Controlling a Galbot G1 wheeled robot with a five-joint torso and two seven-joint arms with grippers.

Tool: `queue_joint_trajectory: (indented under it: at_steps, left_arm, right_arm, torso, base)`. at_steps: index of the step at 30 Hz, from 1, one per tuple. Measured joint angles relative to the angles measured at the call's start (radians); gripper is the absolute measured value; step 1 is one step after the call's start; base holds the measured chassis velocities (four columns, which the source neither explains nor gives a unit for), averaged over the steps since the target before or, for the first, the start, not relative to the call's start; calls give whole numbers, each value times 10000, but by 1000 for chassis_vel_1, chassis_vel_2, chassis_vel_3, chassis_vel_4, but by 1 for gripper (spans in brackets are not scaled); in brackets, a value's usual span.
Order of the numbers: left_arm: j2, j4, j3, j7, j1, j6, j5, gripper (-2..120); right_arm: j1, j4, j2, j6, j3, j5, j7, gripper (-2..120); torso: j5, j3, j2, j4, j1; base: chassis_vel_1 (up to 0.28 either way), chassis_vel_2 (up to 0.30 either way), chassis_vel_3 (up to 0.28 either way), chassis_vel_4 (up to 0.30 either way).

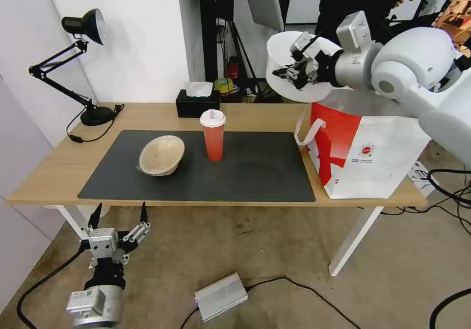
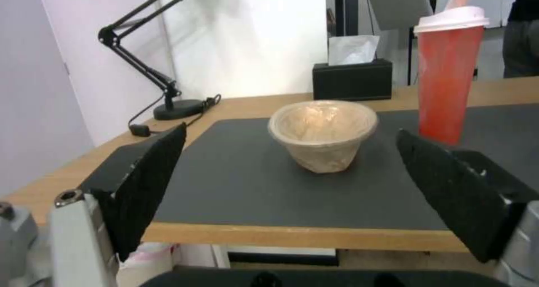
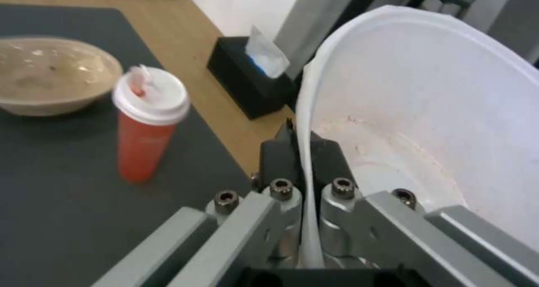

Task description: Pick up the trash from the table and place it into the takeout bag.

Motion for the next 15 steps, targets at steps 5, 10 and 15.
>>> queue_joint_trajectory:
  at_steps: [5, 10, 15]
  left_arm:
    - [1, -1, 3, 1, 0, 0, -3, 100]
    - [1, -1, 16, 4, -4, 0, -5, 100]
    - [1, -4, 32, 5, -5, -1, -6, 100]
  right_arm:
    - [-107, -94, -178, 43, 154, -70, -86, 0]
    - [-166, -127, -425, 68, 278, -91, -186, 0]
    - [-106, -158, -603, 76, 285, -111, -305, 0]
  torso:
    - [0, 0, 0, 0, 0]
    - [0, 0, 0, 0, 0]
    - [0, 0, 0, 0, 0]
  base:
    - [0, 0, 0, 0]
    - [0, 0, 0, 0]
    - [0, 0, 0, 0]
